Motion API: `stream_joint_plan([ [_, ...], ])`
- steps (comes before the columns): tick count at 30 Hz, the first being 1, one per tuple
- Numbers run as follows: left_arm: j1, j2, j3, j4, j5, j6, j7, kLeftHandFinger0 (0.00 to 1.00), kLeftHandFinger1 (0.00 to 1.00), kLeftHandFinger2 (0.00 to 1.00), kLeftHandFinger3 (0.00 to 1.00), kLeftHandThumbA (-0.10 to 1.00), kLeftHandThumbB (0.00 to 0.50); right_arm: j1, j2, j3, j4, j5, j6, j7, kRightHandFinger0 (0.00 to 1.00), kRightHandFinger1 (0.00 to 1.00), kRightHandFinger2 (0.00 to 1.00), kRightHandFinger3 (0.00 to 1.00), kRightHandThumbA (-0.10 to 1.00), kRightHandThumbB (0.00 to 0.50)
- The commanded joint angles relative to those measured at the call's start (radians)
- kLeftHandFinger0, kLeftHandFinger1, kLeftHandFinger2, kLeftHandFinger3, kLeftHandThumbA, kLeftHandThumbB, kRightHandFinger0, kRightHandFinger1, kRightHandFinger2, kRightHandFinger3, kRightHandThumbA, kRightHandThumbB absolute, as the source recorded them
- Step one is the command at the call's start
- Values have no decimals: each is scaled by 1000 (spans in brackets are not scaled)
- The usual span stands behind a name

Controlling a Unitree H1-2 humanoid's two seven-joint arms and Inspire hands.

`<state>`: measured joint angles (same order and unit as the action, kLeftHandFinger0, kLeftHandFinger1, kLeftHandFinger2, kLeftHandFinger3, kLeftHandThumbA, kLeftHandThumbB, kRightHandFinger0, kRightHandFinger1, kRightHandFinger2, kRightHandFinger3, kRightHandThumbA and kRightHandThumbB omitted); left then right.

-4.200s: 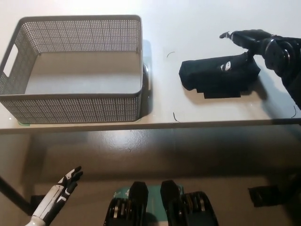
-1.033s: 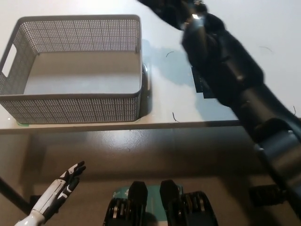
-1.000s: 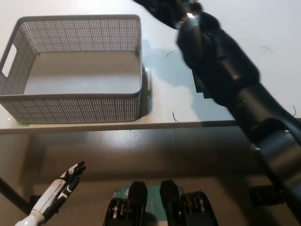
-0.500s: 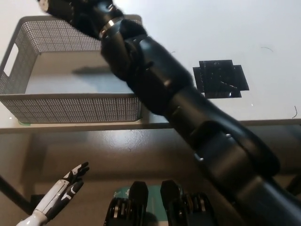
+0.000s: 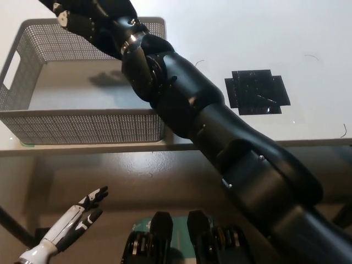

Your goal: Use the right hand to pick up the pencil case on the right hand side and put it into a grey container on the left side

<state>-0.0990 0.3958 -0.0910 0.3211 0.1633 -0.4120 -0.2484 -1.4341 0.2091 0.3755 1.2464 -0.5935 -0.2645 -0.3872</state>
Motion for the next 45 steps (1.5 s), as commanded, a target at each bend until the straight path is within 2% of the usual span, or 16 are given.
stream_joint_plan([
  [1, -22, 33, 2, -6, -23, -37, -20, 1000, 1000, 1000, 1000, 1000, 337, -56, -15, -30, 8, 52, -31, -11, 0, 353, 741, 830, -100, 162],
  [4, -24, 39, -3, -9, 4, -44, -13, 1000, 1000, 1000, 1000, 1000, 325, -53, -21, -28, 28, 58, -14, 45, 7, 406, 792, 882, -100, 170],
  [5, -23, 41, -3, -11, 9, -56, -10, 1000, 1000, 1000, 1000, 1000, 303, -51, -21, -32, 35, 68, -6, 79, 26, 388, 712, 783, -81, 180],
  [6, -24, 43, -6, -13, 1, -58, -11, 1000, 1000, 1000, 1000, 1000, 273, -49, -26, -24, 40, 66, 3, 116, 208, 469, 716, 856, 350, 258],
  [7, -28, 44, -7, -12, -2, -58, -13, 1000, 1000, 1000, 1000, 1000, 268, -50, -31, -21, 40, 69, 7, 148, 430, 667, 813, 918, 556, 320],
  [8, -31, 44, -8, -10, -4, -58, -14, 1000, 1000, 1000, 1000, 1000, 267, -53, -39, -21, 43, 83, 15, 232, 813, 1000, 1000, 1000, 754, 413],
  [9, -33, 44, -8, -7, -6, -58, -15, 1000, 1000, 1000, 1000, 1000, 264, -54, -45, -24, 44, 99, 20, 319, 1000, 1000, 1000, 1000, 870, 467],
  [10, -33, 43, -7, -5, -8, -58, -16, 1000, 1000, 1000, 1000, 1000, 263, -54, -49, -22, 45, 101, 19, 354, 1000, 1000, 1000, 1000, 892, 477],
  [11, -35, 45, -6, -3, -8, -58, -20, 1000, 1000, 1000, 1000, 1000, 272, -56, -54, -9, 38, 91, 48, 402, 1000, 1000, 1000, 1000, 1000, 500],
  [15, -36, 46, -4, -15, -7, -40, -27, 1000, 1000, 1000, 1000, 1000, 295, -39, -63, -14, 5, 96, 58, 433, 1000, 1000, 1000, 1000, 1000, 500],
  [22, -37, 48, -4, -23, -1, -28, -30, 1000, 1000, 1000, 1000, 1000, 300, -11, -80, -26, -48, 107, 69, 468, 1000, 1000, 1000, 1000, 1000, 482],
  [27, -40, 51, -8, -23, 32, -42, -16, 1000, 1000, 1000, 1000, 1000, 305, 37, -106, -37, -134, 124, 73, 482, 1000, 1000, 1000, 1000, 1000, 490],
  [34, -34, 57, -12, -39, 42, -18, -23, 1000, 1000, 1000, 1000, 1000, 339, 161, -174, -45, -388, 125, 143, 511, 1000, 1000, 1000, 1000, 1000, 450],
  [38, -33, 60, -14, -34, 41, -29, -27, 1000, 1000, 1000, 1000, 1000, 312, 260, -214, -75, -553, 147, 174, 518, 1000, 1000, 1000, 1000, 1000, 421],
  [42, -21, 61, -17, -46, 49, -2, -30, 1000, 1000, 1000, 1000, 1000, 319, 362, -252, -122, -693, 183, 179, 509, 1000, 1000, 1000, 1000, 1000, 402],
  [45, -16, 57, -17, -36, 48, -14, -25, 1000, 1000, 1000, 1000, 1000, 313, 449, -282, -162, -831, 211, 214, 524, 1000, 1000, 1000, 1000, 1000, 362],
])
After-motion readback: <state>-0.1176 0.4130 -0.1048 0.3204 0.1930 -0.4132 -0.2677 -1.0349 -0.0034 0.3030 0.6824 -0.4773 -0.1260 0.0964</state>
